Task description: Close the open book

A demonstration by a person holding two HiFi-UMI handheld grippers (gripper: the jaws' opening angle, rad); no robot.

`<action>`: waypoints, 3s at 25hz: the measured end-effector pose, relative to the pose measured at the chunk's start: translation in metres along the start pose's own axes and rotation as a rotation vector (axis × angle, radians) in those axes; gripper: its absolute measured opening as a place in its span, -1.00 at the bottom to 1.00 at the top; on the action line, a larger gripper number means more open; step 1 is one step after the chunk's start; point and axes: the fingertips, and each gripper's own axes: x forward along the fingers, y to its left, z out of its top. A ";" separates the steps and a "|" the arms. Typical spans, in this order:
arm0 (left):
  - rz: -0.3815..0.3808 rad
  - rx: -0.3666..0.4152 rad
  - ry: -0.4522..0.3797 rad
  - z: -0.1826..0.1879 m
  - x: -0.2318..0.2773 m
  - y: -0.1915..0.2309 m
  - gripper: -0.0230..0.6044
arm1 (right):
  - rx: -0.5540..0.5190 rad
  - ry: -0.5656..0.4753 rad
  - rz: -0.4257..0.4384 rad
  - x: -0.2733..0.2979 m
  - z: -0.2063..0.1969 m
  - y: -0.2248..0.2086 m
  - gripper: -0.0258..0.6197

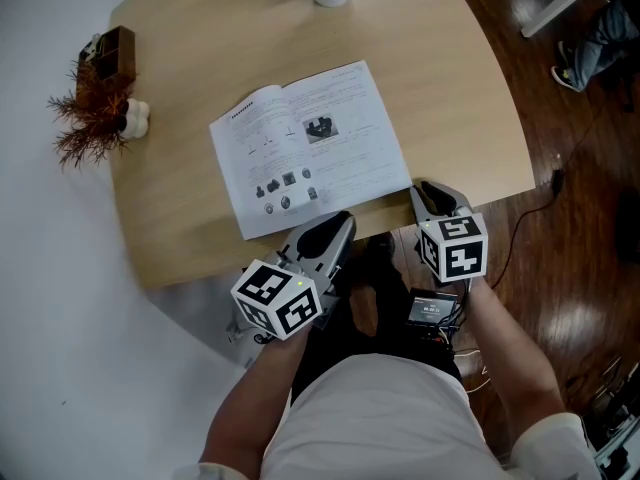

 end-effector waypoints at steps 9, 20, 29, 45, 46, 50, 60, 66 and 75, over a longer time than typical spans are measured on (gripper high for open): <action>0.007 0.000 -0.010 0.005 -0.006 0.002 -0.93 | -0.003 -0.012 -0.022 -0.004 0.005 -0.007 -0.73; 0.013 0.013 -0.024 0.017 -0.020 0.002 -0.93 | 0.029 -0.083 0.019 -0.019 0.024 0.000 -0.73; 0.001 0.021 -0.049 0.028 -0.036 -0.003 -0.93 | -0.031 -0.172 0.040 -0.045 0.053 0.018 -0.92; -0.043 0.034 -0.096 0.051 -0.075 -0.027 -0.93 | -0.029 -0.104 0.170 -0.069 0.052 0.065 -0.92; -0.048 0.036 -0.099 0.051 -0.079 -0.028 -0.93 | -0.017 -0.112 0.183 -0.072 0.054 0.069 -0.92; -0.060 0.046 -0.110 0.052 -0.095 -0.036 -0.93 | 0.047 -0.163 0.255 -0.092 0.068 0.085 -0.92; -0.032 0.049 -0.118 0.054 -0.131 -0.040 -0.93 | -0.012 -0.216 0.250 -0.133 0.092 0.106 -0.92; -0.007 0.070 -0.127 0.061 -0.154 -0.045 -0.93 | -0.020 -0.247 0.253 -0.153 0.102 0.115 -0.92; 0.000 0.090 -0.168 0.076 -0.177 -0.053 -0.93 | -0.040 -0.306 0.257 -0.177 0.123 0.123 -0.92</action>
